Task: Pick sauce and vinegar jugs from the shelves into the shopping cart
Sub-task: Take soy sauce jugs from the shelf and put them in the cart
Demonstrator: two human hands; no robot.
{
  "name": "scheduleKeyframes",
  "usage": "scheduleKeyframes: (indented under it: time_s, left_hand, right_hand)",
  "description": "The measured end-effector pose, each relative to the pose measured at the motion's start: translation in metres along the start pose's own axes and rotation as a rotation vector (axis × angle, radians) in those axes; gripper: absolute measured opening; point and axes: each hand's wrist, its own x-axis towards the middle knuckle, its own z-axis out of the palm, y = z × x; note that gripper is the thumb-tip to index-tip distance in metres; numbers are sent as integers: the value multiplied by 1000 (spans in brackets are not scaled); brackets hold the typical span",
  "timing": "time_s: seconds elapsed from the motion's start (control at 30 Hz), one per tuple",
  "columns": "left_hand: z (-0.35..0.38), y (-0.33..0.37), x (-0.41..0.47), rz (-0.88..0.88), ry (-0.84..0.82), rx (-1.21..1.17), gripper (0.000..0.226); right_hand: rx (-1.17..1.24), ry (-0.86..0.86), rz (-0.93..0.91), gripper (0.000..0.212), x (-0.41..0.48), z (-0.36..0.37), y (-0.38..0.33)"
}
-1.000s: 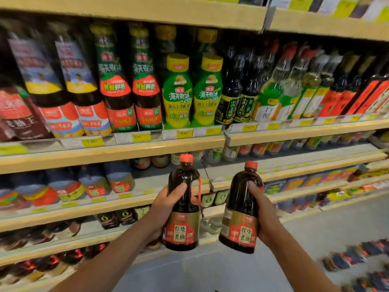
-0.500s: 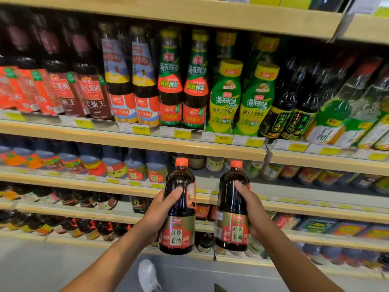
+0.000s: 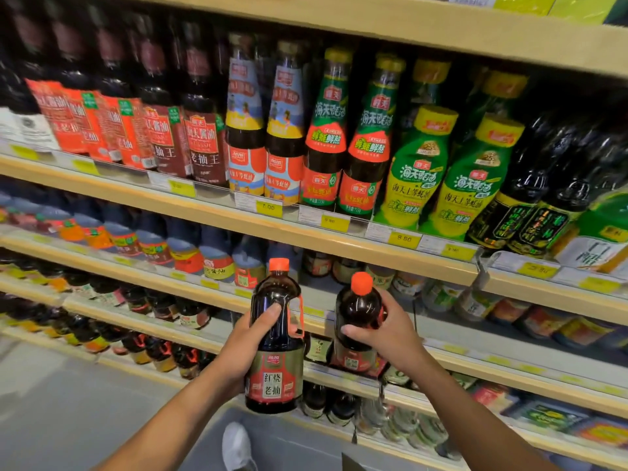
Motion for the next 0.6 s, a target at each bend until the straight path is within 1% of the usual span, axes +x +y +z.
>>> scheduleKeyframes:
  time_s: [0.03, 0.13, 0.23, 0.3, 0.4, 0.43, 0.53, 0.6]
  left_hand:
    - [-1, 1, 1, 3, 9, -3, 52]
    - [-6, 3, 5, 8, 25, -1, 54]
    - [-12, 1, 13, 19, 55, -25, 57]
    - [-15, -1, 19, 19, 62, -28, 54]
    - [-18, -1, 25, 31, 57, -2, 36]
    - [-19, 1, 27, 31, 48, 4, 36]
    - [-23, 4, 32, 48, 19, 4, 55]
    - [-26, 5, 35, 50, 18, 0, 62]
  right_hand:
    - [-74, -7, -52, 102, 3, 1, -2]
    - [-349, -13, -231, 92, 13, 4, -13]
    - [-477, -18, -329, 85, 27, 8, -17]
    - [-526, -31, -341, 87, 40, 10, -13]
    - [-605, -43, -321, 87, 59, 12, -3]
    - [-608, -43, -297, 85, 65, 13, 0]
    - [-560, -16, -215, 83, 80, 12, 9]
    - [-472, -10, -160, 73, 88, 11, 14]
